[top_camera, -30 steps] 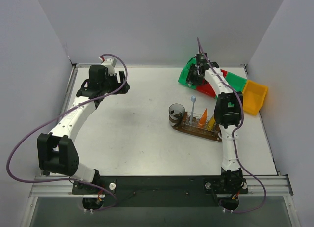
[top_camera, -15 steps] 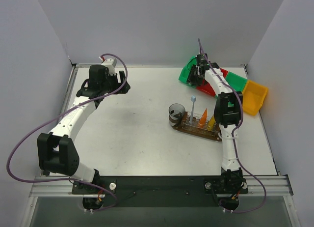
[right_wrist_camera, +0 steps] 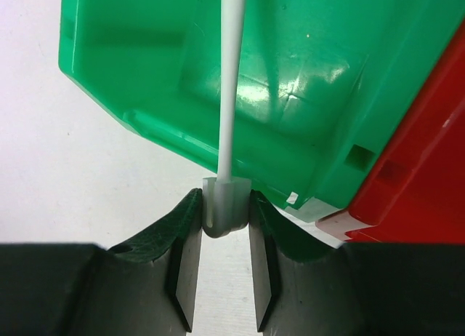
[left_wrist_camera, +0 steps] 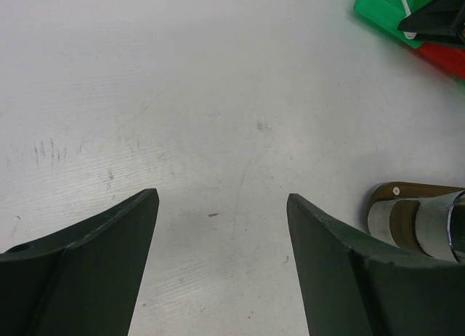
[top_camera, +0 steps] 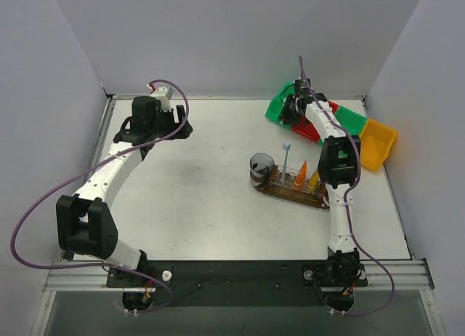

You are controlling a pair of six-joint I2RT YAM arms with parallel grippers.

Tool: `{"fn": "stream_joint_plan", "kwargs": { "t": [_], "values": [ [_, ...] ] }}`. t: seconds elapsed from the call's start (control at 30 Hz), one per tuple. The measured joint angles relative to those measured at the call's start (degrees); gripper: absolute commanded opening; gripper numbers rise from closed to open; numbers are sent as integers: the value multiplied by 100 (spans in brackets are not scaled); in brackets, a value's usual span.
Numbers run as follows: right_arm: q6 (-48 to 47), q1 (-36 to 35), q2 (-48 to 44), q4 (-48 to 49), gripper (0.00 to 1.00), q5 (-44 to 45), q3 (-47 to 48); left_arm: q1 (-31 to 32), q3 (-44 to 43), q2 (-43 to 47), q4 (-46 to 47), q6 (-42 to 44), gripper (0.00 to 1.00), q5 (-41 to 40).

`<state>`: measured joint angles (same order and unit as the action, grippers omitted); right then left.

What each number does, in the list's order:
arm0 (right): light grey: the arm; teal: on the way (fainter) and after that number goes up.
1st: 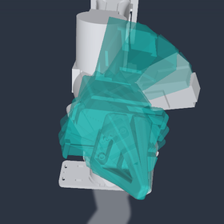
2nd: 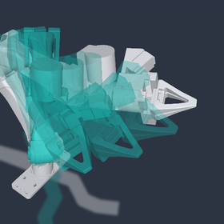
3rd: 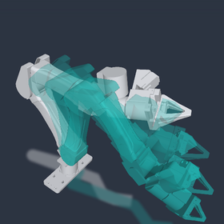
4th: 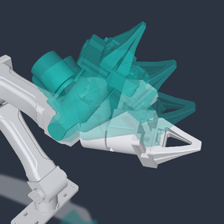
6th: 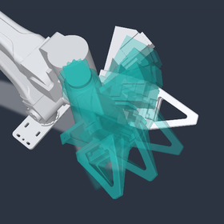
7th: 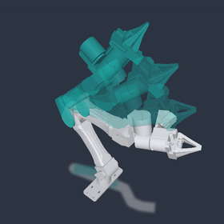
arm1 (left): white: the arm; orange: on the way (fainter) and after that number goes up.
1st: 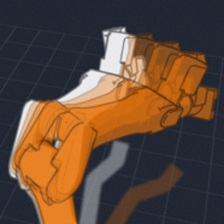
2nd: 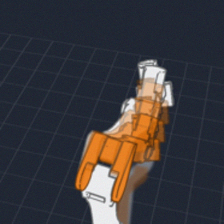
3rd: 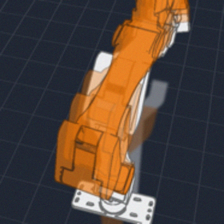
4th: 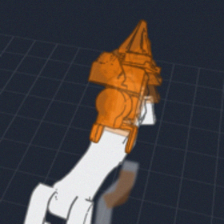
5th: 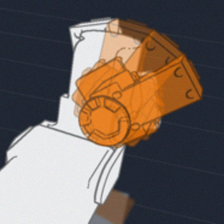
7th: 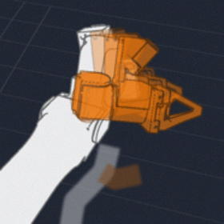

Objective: Prepare toiletry sets of a toothbrush and toothpaste on the tray

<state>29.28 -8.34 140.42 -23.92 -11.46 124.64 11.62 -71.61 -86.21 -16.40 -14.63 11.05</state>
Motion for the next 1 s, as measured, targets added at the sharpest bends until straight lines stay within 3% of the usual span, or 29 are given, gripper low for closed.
{"fn": "stream_joint_plan", "kwargs": {
  "t": [0.27, 0.57, 1.0],
  "values": [
    [72, 72, 0, 42, 0, -74, -9, -11, 0, 0, 42, 0, 82, 37],
    [55, 101, -258, 219, 0, -203, -470, -11, 0, 0, 125, 2, 82, 214],
    [-380, 116, -1784, 232, 0, -365, -1722, -66, 87, 227, 354, 92, 82, 382]
  ]
}}
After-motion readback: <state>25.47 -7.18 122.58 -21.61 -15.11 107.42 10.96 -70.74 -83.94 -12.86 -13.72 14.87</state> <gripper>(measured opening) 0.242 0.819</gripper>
